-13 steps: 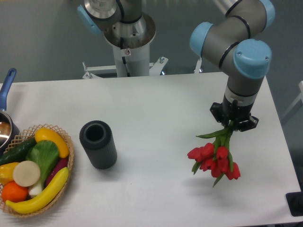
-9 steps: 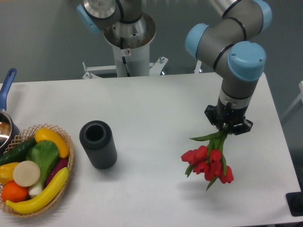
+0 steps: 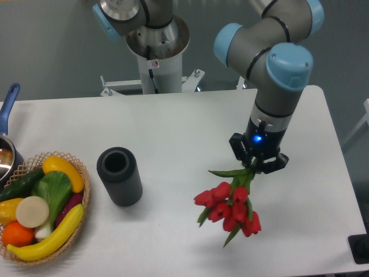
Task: Insert the flowers into the vase
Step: 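Carry the red tulip bunch in the gripper toward the black vase, then lower the tulip stems into the black vase opening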
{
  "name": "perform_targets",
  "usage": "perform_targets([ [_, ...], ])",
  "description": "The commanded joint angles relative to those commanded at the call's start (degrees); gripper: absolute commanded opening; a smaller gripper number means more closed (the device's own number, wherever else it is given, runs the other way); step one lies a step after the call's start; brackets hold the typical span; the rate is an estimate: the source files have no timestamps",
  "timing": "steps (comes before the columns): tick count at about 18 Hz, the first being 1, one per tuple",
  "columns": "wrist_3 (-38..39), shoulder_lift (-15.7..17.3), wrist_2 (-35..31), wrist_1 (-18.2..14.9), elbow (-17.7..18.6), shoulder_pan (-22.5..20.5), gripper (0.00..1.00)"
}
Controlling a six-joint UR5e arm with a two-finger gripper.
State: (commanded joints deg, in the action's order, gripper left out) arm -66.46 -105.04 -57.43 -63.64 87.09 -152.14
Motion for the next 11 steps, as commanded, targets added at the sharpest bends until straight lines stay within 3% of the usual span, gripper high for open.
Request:
perform_targets([
  [4,3.4,3.1,12.5,1.1,1.7,-0.1,0.0],
  [8,5.9,3.4,29.9,1.2,3.3,0.3,0.0],
  [11,6.2,4.3,35.1,3.3,4.0,1.1,0.0],
])
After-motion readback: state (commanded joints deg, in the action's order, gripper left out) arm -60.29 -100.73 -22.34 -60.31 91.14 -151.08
